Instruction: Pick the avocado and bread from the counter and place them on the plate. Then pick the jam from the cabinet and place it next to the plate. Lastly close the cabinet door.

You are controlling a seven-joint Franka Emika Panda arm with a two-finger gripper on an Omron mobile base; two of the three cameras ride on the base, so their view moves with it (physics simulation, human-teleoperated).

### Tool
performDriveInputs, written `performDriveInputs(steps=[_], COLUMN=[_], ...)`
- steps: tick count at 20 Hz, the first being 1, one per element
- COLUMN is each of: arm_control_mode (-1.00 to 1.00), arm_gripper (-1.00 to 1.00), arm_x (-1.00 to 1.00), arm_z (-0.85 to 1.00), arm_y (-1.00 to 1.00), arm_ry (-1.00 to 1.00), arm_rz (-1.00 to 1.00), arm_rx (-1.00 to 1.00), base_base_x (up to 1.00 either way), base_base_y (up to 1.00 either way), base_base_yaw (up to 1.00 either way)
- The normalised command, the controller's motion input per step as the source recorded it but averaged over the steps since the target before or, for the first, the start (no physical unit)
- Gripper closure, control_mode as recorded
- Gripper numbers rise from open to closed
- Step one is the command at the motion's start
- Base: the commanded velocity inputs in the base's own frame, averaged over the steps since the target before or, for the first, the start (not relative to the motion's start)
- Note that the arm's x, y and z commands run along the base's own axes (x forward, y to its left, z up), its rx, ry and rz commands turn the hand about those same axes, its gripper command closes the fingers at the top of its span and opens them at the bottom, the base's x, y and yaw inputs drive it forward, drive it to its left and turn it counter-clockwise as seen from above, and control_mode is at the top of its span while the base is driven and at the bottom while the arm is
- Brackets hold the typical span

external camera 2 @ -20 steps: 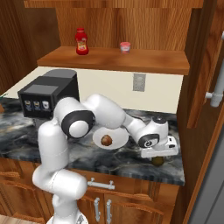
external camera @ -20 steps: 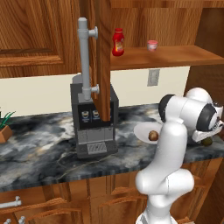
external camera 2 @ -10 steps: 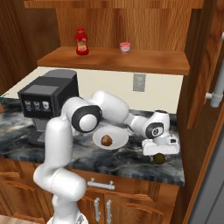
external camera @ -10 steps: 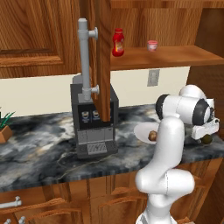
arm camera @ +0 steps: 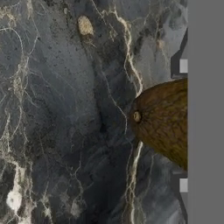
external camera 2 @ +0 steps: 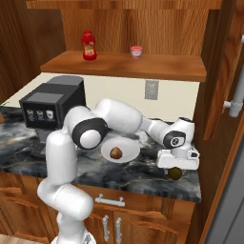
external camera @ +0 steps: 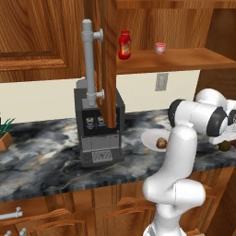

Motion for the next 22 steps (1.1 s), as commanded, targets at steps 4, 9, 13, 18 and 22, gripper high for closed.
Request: performDriveInputs(steps=[4, 9, 13, 18, 22], arm_control_mode=[-1.00, -1.00, -1.00, -1.00, -1.00], arm_gripper=[1.00, 1.00, 1.00, 1.00, 1.00], arm_x=[-0.17, 0.00, 0.00, 0.00, 0.07], arm_z=[0.26, 0.46, 0.46, 0.37, 0.37], arm_y=[0.93, 1.00, 0.88, 0.71, 0.55], arm_ry=[-0.17, -0.19, -0.21, -0.19, -0.21], arm_rz=[0.00, 0.00, 0.00, 0.00, 0.00], arm_rx=[0.00, -0.05, -0.06, -0.06, -0.03], base_base_x=[0.00, 0.00, 0.00, 0.00, 0.00], base_base_y=[0.00, 0.00, 0.00, 0.00, 0.00], base_base_yaw=[0.00, 0.00, 0.00, 0.00, 0.00])
